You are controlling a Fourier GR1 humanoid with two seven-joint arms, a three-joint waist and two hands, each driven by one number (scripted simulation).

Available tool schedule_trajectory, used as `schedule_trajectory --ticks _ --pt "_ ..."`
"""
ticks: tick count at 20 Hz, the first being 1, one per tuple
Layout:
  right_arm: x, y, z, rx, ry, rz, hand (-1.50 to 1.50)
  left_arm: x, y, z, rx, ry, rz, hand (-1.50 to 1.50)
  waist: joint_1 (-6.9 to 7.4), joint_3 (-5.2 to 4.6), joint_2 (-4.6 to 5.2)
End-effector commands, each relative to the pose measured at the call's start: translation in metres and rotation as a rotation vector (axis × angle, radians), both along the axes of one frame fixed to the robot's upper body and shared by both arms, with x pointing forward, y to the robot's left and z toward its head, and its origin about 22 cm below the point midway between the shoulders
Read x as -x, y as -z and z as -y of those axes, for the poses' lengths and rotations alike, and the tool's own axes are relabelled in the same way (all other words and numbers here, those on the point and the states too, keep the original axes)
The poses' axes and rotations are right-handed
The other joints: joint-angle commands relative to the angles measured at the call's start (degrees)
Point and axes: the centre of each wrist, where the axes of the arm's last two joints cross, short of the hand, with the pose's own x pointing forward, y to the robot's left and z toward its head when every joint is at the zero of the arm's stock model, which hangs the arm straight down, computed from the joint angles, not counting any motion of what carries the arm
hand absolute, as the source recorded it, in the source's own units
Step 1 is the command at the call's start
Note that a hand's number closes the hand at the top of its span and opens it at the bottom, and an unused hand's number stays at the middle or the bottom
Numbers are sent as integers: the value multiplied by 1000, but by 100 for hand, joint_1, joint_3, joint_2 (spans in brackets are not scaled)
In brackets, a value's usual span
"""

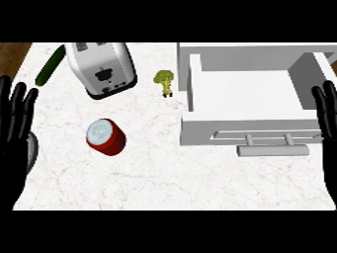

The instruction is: Pick up the can, place it into the drawer and close the drawer

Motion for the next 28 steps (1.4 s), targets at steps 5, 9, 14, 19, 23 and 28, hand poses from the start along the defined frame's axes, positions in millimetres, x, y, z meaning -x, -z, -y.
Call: schedule_trajectory --ticks 5,9,14,19,23,28 --pt "-3 -3 3 12 7 30 -150 -11 -5 29 -39 541 54 -150 -13 -8 -193" --pt "7 33 3 -44 88 -321 -150 -17 24 14 -187 494 -345 -150 -35 -1 -179" --pt "28 19 13 -24 95 -350 -150 -24 13 -23 -185 525 -361 -150 55 -4 -208" --pt "29 29 36 -44 111 -367 -150 -20 -4 -17 -192 533 -367 -150 71 -1 -207" --pt "24 28 47 -34 109 -350 -150 -27 2 -10 -134 489 -392 -150 68 -1 -203" --pt "34 45 57 -22 112 -364 -150 -26 20 -38 -137 455 -409 -150 74 -2 -201"
